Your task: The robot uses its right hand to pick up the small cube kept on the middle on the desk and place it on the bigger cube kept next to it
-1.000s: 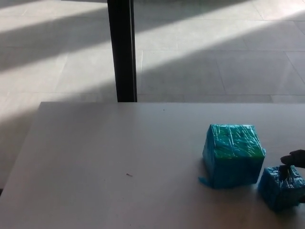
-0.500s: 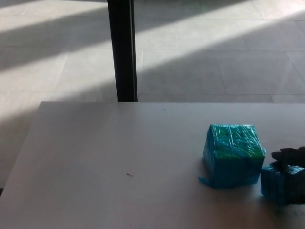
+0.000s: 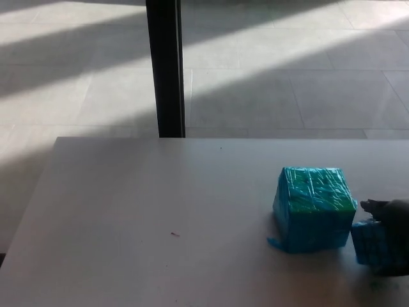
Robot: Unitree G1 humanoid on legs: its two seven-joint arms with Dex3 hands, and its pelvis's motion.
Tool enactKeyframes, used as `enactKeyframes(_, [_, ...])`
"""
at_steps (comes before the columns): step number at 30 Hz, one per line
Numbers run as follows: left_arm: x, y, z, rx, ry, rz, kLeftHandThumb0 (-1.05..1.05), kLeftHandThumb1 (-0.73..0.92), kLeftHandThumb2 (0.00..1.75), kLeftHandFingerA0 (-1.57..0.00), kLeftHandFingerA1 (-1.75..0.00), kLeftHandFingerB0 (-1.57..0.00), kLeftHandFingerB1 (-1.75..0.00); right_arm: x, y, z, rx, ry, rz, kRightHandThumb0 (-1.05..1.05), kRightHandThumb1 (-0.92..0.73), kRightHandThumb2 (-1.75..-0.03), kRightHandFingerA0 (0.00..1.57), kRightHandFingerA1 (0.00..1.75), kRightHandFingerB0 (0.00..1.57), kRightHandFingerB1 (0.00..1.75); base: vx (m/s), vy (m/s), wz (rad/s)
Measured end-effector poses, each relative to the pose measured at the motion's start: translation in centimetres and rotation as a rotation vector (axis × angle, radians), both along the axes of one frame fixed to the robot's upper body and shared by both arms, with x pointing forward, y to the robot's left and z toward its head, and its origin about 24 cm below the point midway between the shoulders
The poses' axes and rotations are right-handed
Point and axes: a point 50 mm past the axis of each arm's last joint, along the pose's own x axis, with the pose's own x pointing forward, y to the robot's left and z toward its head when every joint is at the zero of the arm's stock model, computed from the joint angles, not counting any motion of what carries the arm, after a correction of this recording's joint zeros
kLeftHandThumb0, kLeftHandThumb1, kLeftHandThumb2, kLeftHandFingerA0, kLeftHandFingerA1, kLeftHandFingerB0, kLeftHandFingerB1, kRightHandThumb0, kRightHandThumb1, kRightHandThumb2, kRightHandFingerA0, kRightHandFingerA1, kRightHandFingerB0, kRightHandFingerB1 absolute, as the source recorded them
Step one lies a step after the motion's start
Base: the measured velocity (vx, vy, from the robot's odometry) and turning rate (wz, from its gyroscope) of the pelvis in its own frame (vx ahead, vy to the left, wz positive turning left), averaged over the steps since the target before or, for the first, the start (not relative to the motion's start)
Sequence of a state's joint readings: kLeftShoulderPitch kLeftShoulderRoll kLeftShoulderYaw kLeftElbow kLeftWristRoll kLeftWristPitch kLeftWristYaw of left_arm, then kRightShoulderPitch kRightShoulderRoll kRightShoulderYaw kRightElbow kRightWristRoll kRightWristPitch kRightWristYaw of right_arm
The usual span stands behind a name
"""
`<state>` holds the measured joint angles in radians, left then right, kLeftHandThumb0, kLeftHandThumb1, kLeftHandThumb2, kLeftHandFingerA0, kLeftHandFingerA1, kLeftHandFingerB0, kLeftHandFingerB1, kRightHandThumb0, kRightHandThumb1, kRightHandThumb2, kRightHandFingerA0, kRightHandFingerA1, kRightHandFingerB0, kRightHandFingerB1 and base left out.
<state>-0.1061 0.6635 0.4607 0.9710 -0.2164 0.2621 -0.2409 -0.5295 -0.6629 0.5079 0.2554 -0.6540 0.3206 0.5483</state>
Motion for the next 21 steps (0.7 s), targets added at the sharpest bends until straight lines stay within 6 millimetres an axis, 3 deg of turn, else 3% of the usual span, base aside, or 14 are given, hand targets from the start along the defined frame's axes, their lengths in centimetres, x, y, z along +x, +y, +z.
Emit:
enactKeyframes(1, [0.0,0.0,0.0,-0.001,0.001,0.0,-1.0,0.92,0.73,-0.43,-0.6,-0.4,-0.42,0.0,0.0,-0.1,-0.021,-0.013,0.004,-0.28,-0.68,-0.65,0.69,1.48,0.37,0.34,0.0,0.0,0.0])
enactKeyframes(2, [0.0,0.0,-0.1,-0.002,0.002,0.001,-0.95,0.72,1.15,-0.43,-0.66,-0.35,-0.51,0.1,-0.1,-0.3,-0.041,-0.022,0.007,-0.29,-0.7,-0.65,0.72,1.52,0.6,0.43,0.0,0.0,0.0])
enactKeyframes(3, [0.0,0.0,-0.1,-0.003,0.004,0.001,-1.01,0.92,0.75,-0.48,-0.67,-0.4,-0.42,0.1,-0.1,-0.4,-0.053,-0.033,0.011,-0.35,-0.73,-0.65,0.73,1.61,0.78,0.63,0.0,0.0,0.0])
enactKeyframes(4, [-0.1,0.0,-0.1,-0.004,0.004,0.001,-0.99,0.74,1.18,-0.44,-0.67,-0.38,-0.52,0.1,-0.1,-0.5,-0.064,-0.05,0.015,-0.34,-0.73,-0.62,0.72,1.68,0.81,0.62,0.0,0.0,0.0])
enactKeyframes(5, [-0.1,0.0,-0.1,-0.004,0.005,0.001,-0.98,0.74,1.17,-0.44,-0.67,-0.38,-0.53,0.2,-0.2,-0.5,-0.071,-0.063,0.017,-0.34,-0.81,-0.64,0.74,1.72,0.8,0.8,0.0,0.0,0.0])
enactKeyframes(7, [-0.1,0.0,-0.2,-0.006,0.007,0.001,-0.98,0.74,1.17,-0.44,-0.67,-0.38,-0.53,0.2,-0.5,-0.6,-0.084,-0.091,0.015,-0.34,-0.81,-0.64,0.74,1.72,0.8,0.8,0.0,0.0,0.0])
enactKeyframes(8, [-0.1,0.0,-0.2,-0.006,0.007,0.001,-1.01,0.92,0.73,-0.43,-0.6,-0.42,-0.42,0.3,-0.5,-0.6,-0.088,-0.1,0.015,-0.32,-0.81,-0.68,0.8,1.68,0.8,0.8,0.0,0.0,0.0])
enactKeyframes(12, [-0.1,-0.1,-0.2,-0.008,0.01,0.001,-1.03,0.92,0.75,-0.44,-0.59,-0.43,-0.44,0.4,-1.0,-0.8,-0.102,-0.149,0.012,-0.3,-0.77,-0.71,0.76,1.63,0.77,0.92,0.0,0.0,0.0])
enactKeyframes(13, [-0.1,-0.1,-0.3,-0.008,0.012,0.001,-0.95,0.74,1.18,-0.43,-0.64,-0.36,-0.52,0.4,-1.1,-0.8,-0.104,-0.161,0.013,-0.29,-0.73,-0.71,0.79,1.62,0.8,0.79,0.0,0.0,0.0])
enactKeyframes(14, [-0.1,-0.1,-0.3,-0.009,0.013,0.0,-1.03,0.92,0.79,-0.45,-0.61,-0.38,-0.41,0.4,-1.2,-0.9,-0.105,-0.169,0.013,-0.31,-0.72,-0.67,0.82,1.64,0.8,0.78,0.0,0.0,0.0])
enactKeyframes(15, [-0.1,-0.1,-0.3,-0.009,0.014,-0.001,-1.03,0.92,0.79,-0.45,-0.61,-0.38,-0.41,0.4,-1.3,-0.9,-0.105,-0.179,0.012,-0.31,-0.72,-0.67,0.82,1.64,0.8,0.78,0.0,0.0,0.0])
enactKeyframes(16, [-0.1,-0.1,-0.3,-0.009,0.015,-0.002,-0.96,0.74,1.17,-0.42,-0.64,-0.37,-0.52,0.4,-1.5,-1.0,-0.107,-0.191,0.012,-0.33,-0.74,-0.63,0.78,1.68,0.79,0.84,0.0,0.0,0.0])
enactKeyframes(19, [-0.1,-0.1,-0.3,-0.008,0.018,-0.005,-0.99,0.74,1.17,-0.42,-0.64,-0.37,-0.51,0.3,-1.9,-1.2,-0.111,-0.227,0.009,-0.31,-0.75,-0.64,0.81,1.69,0.82,0.83,0.0,0.0,0.0])
enactKeyframes(21, [-0.1,-0.1,-0.3,-0.009,0.018,-0.005,-0.98,0.75,1.18,-0.44,-0.66,-0.38,-0.52,0.3,-2.2,-1.2,-0.112,-0.248,0.005,-0.3,-0.72,-0.71,0.86,1.61,0.83,0.64,0.0,0.0,0.0])
